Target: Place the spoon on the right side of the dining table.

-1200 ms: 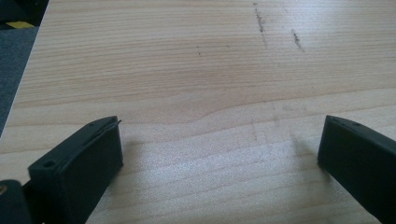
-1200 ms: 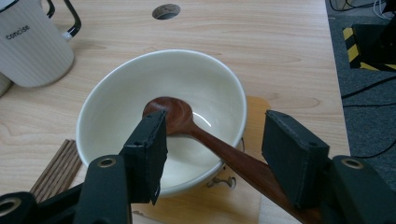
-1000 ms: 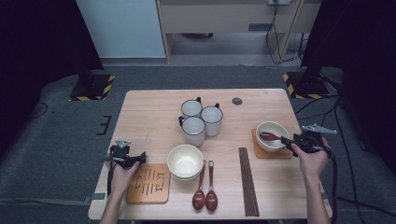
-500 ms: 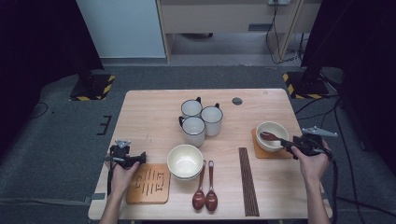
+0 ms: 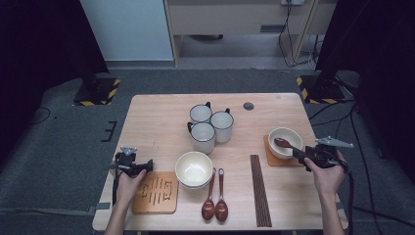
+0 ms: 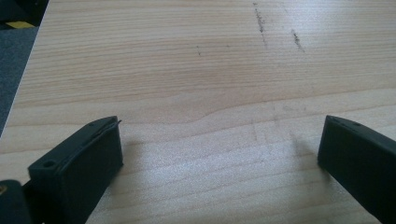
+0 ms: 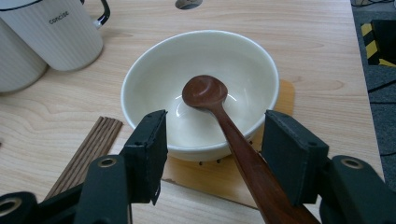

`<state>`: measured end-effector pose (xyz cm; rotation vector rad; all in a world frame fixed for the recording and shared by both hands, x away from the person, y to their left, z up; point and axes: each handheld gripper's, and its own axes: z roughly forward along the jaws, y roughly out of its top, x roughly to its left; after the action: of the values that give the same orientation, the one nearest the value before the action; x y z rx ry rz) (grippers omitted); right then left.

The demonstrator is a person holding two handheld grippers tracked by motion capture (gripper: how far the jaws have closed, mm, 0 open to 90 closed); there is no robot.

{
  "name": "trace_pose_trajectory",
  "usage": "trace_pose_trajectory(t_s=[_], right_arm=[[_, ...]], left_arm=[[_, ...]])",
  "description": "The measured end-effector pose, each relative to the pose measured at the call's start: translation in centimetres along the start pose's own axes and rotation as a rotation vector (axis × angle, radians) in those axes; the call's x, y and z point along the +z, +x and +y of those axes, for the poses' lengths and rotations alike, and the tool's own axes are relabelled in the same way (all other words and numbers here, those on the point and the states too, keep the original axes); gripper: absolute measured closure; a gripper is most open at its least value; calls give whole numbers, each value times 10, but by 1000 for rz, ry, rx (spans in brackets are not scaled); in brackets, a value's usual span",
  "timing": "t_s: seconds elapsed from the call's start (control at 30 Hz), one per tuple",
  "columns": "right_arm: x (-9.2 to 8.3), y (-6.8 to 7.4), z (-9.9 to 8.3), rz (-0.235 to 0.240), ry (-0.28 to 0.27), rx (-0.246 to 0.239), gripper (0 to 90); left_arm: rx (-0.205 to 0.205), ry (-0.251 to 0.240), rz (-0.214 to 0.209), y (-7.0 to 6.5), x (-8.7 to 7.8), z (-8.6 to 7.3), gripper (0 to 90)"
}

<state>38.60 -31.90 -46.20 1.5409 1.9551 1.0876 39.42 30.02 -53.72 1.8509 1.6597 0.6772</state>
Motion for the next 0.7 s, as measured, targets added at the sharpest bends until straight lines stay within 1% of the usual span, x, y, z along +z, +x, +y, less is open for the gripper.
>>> trace_pose_trajectory(t_s=[0.2, 0.3, 0.33, 0.4, 0.63, 0.7], right_arm=[[-3, 4, -2, 10, -1, -8, 409], [-5, 6, -3, 13, -5, -1, 408], [-5, 6, -3, 14, -6, -9, 409], [-6, 7, -4, 20, -7, -1, 410], [-12, 12, -5, 34, -16, -3, 416], [-13, 14, -5, 37, -19, 3, 418]], left_arm=[[0, 0, 0, 0, 0, 0, 0], [0, 0, 0, 0, 0, 0, 0], [0, 0, 0, 0, 0, 0, 0], [-1, 0, 0, 0, 0, 0, 0], [0, 0, 0, 0, 0, 0, 0], [0, 0, 0, 0, 0, 0, 0]])
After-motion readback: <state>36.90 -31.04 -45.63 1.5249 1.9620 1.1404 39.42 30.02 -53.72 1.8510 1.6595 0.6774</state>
